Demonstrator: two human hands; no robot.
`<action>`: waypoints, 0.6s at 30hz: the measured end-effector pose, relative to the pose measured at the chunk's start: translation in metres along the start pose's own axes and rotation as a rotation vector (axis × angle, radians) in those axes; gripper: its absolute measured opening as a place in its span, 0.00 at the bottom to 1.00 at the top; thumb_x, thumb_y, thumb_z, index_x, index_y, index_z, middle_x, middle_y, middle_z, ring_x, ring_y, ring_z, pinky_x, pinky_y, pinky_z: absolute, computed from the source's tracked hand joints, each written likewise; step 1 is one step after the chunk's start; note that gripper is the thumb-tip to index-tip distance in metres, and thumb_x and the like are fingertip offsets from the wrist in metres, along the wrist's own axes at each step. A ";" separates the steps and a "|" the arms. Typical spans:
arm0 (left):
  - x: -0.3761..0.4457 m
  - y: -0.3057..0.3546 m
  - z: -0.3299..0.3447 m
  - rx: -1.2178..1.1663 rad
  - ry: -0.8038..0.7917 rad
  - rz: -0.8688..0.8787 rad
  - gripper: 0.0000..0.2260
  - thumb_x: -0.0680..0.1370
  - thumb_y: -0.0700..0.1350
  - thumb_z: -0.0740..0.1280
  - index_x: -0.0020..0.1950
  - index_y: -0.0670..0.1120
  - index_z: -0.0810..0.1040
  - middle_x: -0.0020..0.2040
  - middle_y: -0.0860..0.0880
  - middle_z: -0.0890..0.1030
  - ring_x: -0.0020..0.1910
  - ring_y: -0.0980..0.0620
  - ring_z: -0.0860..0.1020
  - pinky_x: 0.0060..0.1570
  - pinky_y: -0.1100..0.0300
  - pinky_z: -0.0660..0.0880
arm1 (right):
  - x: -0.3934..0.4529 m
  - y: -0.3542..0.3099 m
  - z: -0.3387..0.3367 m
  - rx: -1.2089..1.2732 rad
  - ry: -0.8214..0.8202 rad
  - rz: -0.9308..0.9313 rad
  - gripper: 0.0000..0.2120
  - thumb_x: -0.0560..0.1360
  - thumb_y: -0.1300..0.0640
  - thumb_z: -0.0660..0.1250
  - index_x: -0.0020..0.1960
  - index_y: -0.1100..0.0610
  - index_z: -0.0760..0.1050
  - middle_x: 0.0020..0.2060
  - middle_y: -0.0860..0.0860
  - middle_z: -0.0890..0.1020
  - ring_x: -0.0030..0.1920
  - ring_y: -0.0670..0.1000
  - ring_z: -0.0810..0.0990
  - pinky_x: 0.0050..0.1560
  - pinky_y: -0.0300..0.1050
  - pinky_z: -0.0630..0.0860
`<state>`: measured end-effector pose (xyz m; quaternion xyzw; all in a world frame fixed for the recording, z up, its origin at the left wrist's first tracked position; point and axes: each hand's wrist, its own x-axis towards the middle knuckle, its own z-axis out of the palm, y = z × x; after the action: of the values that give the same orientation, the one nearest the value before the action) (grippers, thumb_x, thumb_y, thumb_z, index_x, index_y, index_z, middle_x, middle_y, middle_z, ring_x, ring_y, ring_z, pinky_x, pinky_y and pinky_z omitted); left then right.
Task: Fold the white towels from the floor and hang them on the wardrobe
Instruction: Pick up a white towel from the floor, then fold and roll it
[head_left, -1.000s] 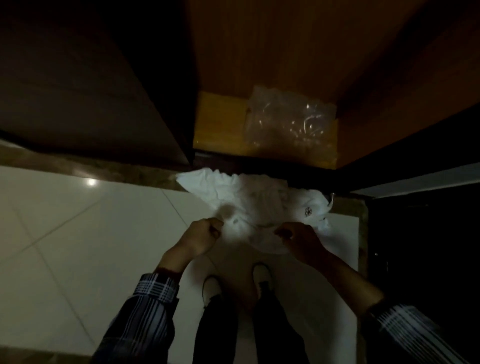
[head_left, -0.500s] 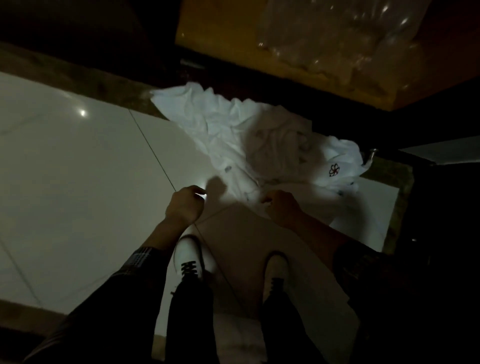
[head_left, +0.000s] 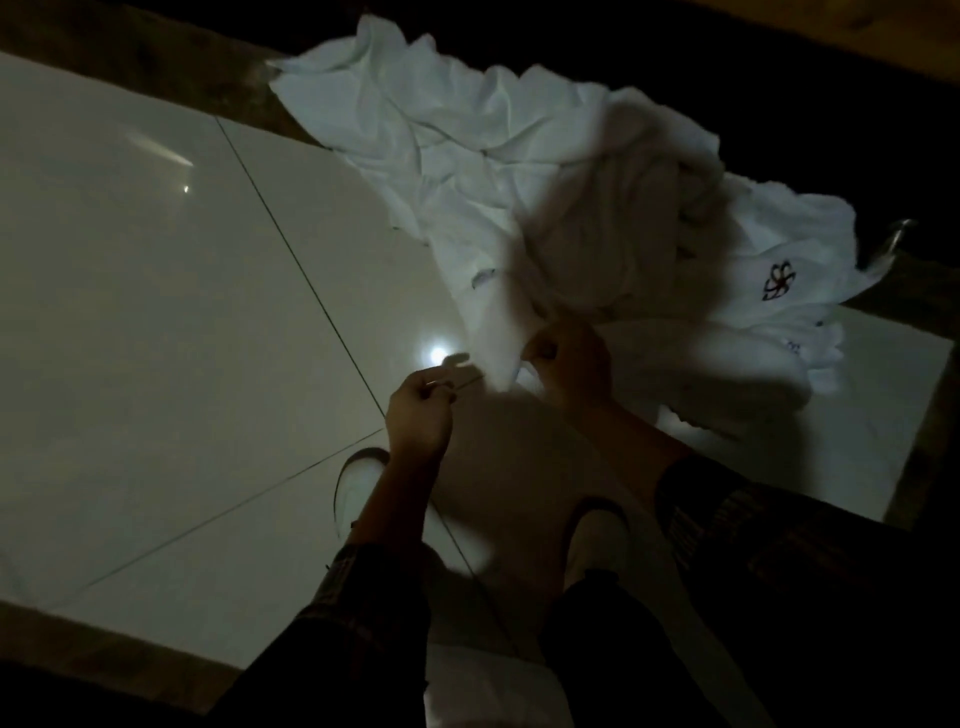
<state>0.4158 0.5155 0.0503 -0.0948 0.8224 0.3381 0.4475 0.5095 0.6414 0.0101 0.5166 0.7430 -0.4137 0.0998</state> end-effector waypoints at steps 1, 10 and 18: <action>-0.002 0.000 0.003 -0.011 -0.009 -0.015 0.11 0.77 0.37 0.61 0.55 0.47 0.78 0.52 0.46 0.81 0.53 0.46 0.79 0.60 0.45 0.74 | -0.004 0.000 -0.001 0.033 0.026 0.009 0.06 0.74 0.64 0.67 0.49 0.65 0.78 0.51 0.61 0.79 0.54 0.60 0.76 0.47 0.42 0.65; -0.064 0.048 -0.002 -0.051 -0.160 -0.068 0.12 0.77 0.41 0.67 0.38 0.52 0.68 0.38 0.50 0.76 0.48 0.47 0.76 0.59 0.46 0.73 | -0.052 -0.040 -0.077 0.389 -0.273 0.156 0.33 0.62 0.61 0.64 0.68 0.63 0.70 0.55 0.58 0.75 0.55 0.53 0.73 0.49 0.40 0.67; -0.173 0.157 -0.055 -0.331 -0.181 0.029 0.22 0.77 0.38 0.67 0.69 0.42 0.66 0.41 0.47 0.78 0.42 0.49 0.79 0.41 0.61 0.79 | -0.126 -0.116 -0.206 0.501 -0.268 -0.004 0.04 0.78 0.61 0.65 0.47 0.56 0.78 0.43 0.54 0.80 0.46 0.48 0.78 0.45 0.42 0.74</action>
<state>0.4078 0.5733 0.2835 -0.1248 0.7132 0.4824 0.4931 0.5244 0.6889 0.2737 0.4641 0.5988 -0.6494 0.0655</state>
